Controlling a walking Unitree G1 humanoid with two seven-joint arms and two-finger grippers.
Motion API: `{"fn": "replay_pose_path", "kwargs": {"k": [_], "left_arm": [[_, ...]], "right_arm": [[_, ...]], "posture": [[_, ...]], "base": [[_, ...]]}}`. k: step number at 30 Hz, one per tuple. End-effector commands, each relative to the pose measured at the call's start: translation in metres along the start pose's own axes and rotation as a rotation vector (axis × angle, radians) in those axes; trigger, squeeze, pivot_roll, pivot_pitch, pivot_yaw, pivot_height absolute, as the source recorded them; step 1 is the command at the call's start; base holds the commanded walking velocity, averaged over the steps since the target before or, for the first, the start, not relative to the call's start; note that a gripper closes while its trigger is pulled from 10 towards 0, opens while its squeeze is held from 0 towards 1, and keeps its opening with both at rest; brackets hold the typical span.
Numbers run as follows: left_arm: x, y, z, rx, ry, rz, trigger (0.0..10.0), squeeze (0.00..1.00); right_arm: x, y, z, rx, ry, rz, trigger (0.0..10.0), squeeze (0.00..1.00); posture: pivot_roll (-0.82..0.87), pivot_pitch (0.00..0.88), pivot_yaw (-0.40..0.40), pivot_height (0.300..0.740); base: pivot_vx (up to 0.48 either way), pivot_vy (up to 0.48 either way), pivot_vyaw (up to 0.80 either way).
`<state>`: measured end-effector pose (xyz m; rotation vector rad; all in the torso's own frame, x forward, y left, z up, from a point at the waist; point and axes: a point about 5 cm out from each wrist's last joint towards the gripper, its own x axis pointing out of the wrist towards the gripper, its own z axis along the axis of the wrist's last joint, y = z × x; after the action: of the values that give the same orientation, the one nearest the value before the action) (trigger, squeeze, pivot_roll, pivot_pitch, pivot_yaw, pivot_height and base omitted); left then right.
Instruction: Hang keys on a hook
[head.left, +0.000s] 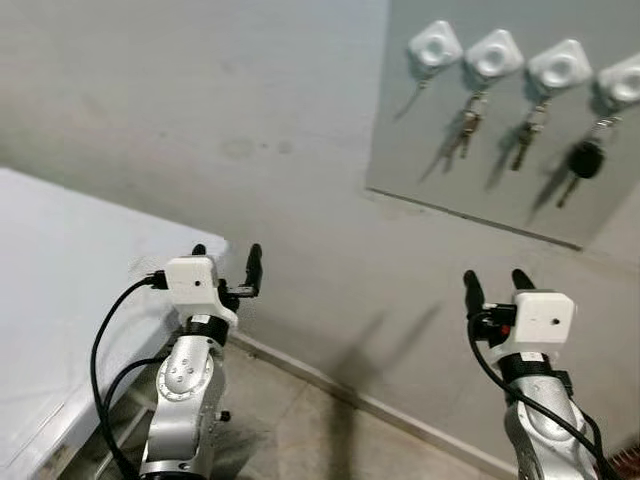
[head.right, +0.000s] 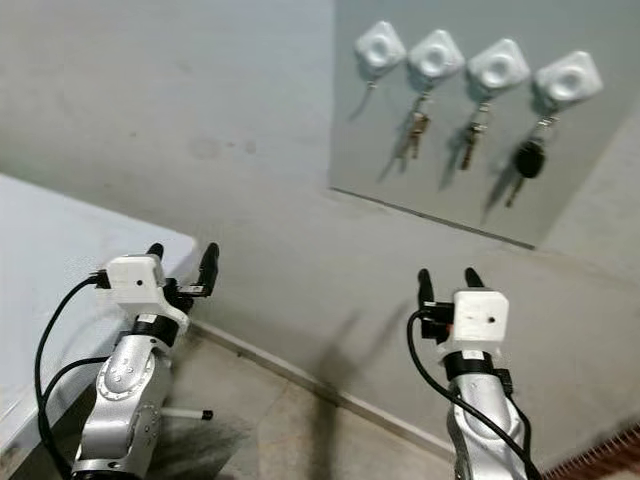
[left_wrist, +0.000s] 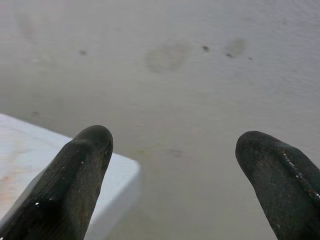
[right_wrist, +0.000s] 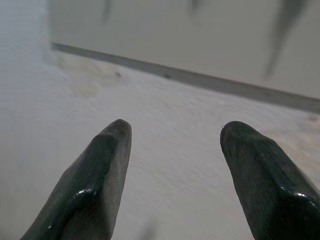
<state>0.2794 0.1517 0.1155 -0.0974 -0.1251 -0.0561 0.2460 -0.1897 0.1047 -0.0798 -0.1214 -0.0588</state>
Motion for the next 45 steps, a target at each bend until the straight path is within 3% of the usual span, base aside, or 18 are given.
{"fn": "replay_pose_path", "kwargs": {"k": [1,19,45], "left_arm": [[0.0017,-0.0027,0.0042,-0.012,-0.010,-0.006,10.0,0.00],[0.0039,0.0041,0.0078,-0.014,-0.014,0.018,10.0,0.00],[0.0019,0.0019,0.0089,-0.030,-0.010,0.012,10.0,0.00]], "right_arm": [[0.0000,-0.0004,-0.0003,-0.006,-0.001,0.000,10.0,0.00],[-0.0004,-0.0010,-0.0003,-0.012,0.003,0.019,10.0,0.00],[0.0009,-0.0014,0.0021,-0.013,-0.002,0.034,10.0,0.00]], "posture": [[-0.04,0.000,0.013,0.740],[-0.04,0.000,0.004,0.740],[-0.03,0.000,-0.008,0.740]], "base": [[0.000,0.000,0.80],[0.000,0.000,0.80],[0.000,0.000,0.80]]}}
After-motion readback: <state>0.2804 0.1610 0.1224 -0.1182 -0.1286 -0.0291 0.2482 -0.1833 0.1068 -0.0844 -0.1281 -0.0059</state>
